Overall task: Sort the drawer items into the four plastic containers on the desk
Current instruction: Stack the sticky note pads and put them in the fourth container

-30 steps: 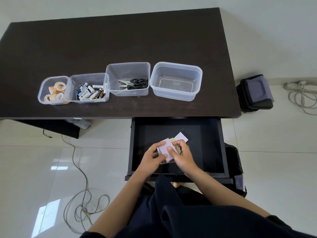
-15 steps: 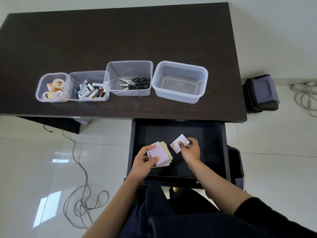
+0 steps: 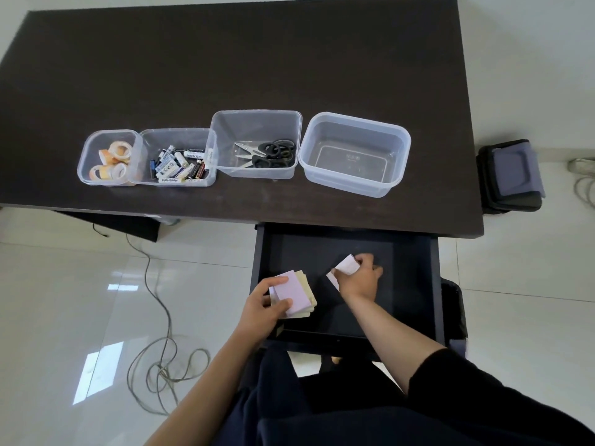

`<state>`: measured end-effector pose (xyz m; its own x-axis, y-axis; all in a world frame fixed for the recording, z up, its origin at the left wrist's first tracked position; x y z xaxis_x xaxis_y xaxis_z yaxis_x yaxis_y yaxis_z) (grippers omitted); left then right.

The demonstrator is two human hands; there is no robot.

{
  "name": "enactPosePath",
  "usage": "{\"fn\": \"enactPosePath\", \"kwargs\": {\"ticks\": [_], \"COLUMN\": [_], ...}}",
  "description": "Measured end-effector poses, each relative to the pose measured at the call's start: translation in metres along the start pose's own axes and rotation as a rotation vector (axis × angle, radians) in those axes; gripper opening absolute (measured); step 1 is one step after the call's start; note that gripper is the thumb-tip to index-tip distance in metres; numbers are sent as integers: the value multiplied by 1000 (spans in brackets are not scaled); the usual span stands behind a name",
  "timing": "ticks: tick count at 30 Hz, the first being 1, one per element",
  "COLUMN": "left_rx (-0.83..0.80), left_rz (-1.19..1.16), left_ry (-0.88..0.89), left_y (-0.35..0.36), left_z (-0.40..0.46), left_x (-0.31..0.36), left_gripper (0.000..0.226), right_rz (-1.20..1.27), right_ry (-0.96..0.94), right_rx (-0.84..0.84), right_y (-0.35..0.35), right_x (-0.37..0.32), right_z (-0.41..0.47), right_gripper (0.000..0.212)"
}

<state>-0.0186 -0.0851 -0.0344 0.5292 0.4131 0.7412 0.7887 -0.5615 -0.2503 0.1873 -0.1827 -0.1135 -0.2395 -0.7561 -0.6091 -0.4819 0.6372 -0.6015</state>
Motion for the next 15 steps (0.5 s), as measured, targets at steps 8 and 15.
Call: {"fn": "enactPosePath", "kwargs": {"ticks": [8, 15], "left_rx": [-60, -103], "left_rz": [59, 45], "left_ry": [20, 66], "left_y": [12, 26], "left_z": [3, -2], "left_x": [3, 12], "left_gripper": [36, 35], "right_rz": [108, 288], "right_ry": [-195, -375], "right_rx": [-48, -166], "right_y": [-26, -52], "right_x": [-12, -46], "right_z": [-20, -60], "right_gripper": [10, 16]}}
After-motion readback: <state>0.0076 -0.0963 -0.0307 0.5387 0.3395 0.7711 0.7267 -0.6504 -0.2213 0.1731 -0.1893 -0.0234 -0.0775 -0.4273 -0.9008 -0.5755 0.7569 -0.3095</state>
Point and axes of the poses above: each hand's wrist, its own z-axis towards the middle knuckle, its own y-axis out of the palm, x = y × z, the point moved 7 cm from there along z, towards the middle knuckle, and after that the axes turned 8 degrees about x, right-handed, at the moved point
